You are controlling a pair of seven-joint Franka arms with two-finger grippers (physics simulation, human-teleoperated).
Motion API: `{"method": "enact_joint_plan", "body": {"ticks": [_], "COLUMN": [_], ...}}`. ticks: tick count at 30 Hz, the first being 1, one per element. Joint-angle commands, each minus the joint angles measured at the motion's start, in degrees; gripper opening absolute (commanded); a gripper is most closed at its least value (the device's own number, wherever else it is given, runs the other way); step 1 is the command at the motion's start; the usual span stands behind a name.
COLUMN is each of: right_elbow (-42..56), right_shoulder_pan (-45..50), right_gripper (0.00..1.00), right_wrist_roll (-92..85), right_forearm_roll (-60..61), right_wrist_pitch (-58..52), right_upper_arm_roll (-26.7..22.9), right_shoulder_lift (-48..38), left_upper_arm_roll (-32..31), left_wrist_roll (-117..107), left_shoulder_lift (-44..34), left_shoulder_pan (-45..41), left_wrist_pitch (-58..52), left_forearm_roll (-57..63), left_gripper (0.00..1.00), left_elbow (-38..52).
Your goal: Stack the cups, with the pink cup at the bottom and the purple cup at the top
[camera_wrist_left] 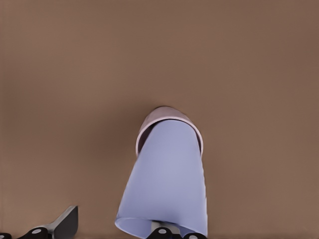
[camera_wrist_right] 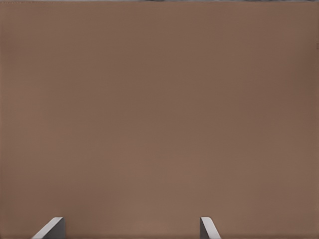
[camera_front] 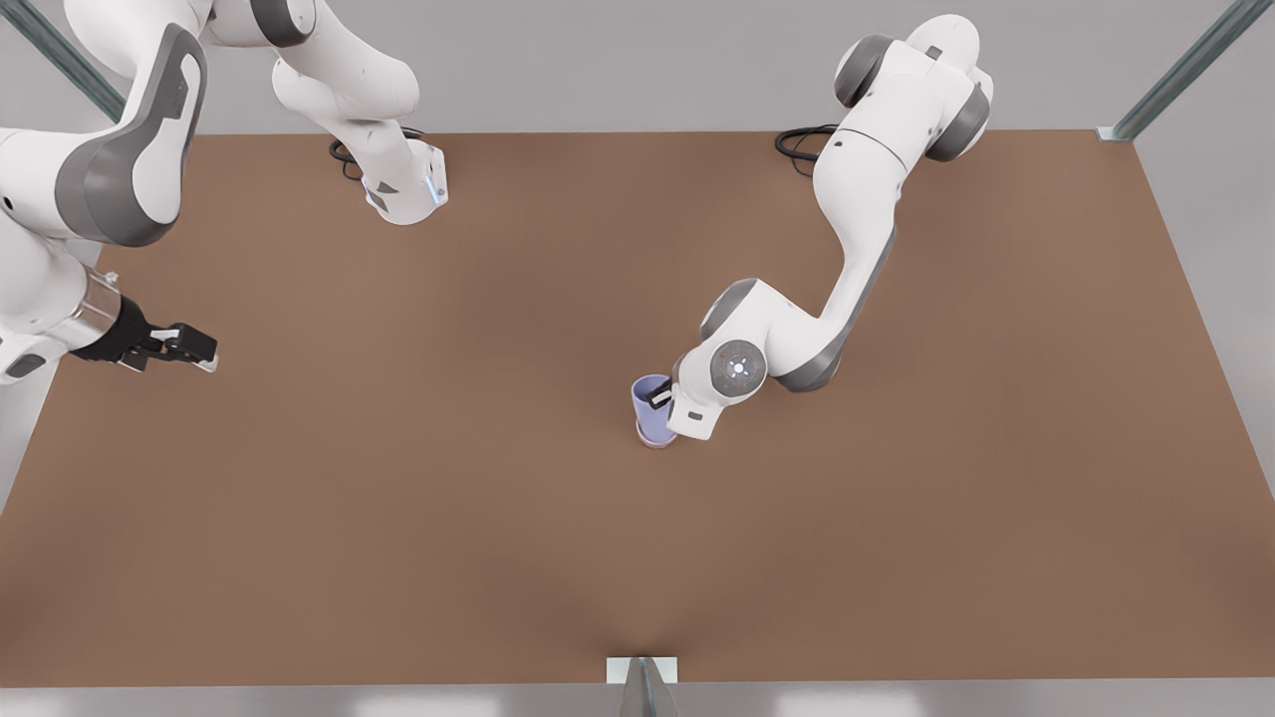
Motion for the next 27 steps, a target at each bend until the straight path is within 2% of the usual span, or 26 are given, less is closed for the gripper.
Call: {"method": "enact_joint_plan", "body": {"ticks": [1,18,19,20,22,24,27], "right_elbow": [0.05,0.05,0.05,0.05,0.05,0.05,0.05], "right_shoulder_pan": [0.00,0.00,0.00,0.00,0.00,-0.09,-0.09], "right_gripper": [1.00,1.00,1.00,1.00,1.00,1.00,1.00], "right_wrist_roll": [-0.01,-0.01,-0.01,-0.01,-0.01,-0.01,-0.01], "right_forearm_roll": [0.03,0.03,0.03,0.03,0.03,0.03,0.03], "right_wrist_pitch": [0.04,-0.13,-0.13,-0.13,-0.13,-0.13,-0.13], "right_upper_arm_roll": [0.00,0.00,0.00,0.00,0.00,-0.09,0.00], "right_shoulder_lift": [-0.07,-0.07,-0.07,-0.07,-0.07,-0.07,-0.07], "left_upper_arm_roll": [-0.02,-0.02,0.25,0.60,0.77,3.31,16.50], "left_wrist_roll": [-0.33,-0.42,-0.33,-0.24,0.37,3.43,29.45], "left_shoulder_lift": [-0.08,-4.21,-4.39,-4.83,-6.23,-7.29,-11.06], "left_shoulder_pan": [0.00,0.00,0.00,0.00,0.26,0.26,0.26], "left_wrist_pitch": [-0.35,-6.06,-6.50,-6.50,-7.29,-7.47,-13.35], "left_forearm_roll": [0.04,0.04,0.04,0.30,3.99,4.96,4.96], "left_gripper": [0.78,0.80,0.86,1.00,1.00,1.00,1.00], "left_elbow": [0.03,0.21,0.47,0.64,0.82,0.82,0.82]}}
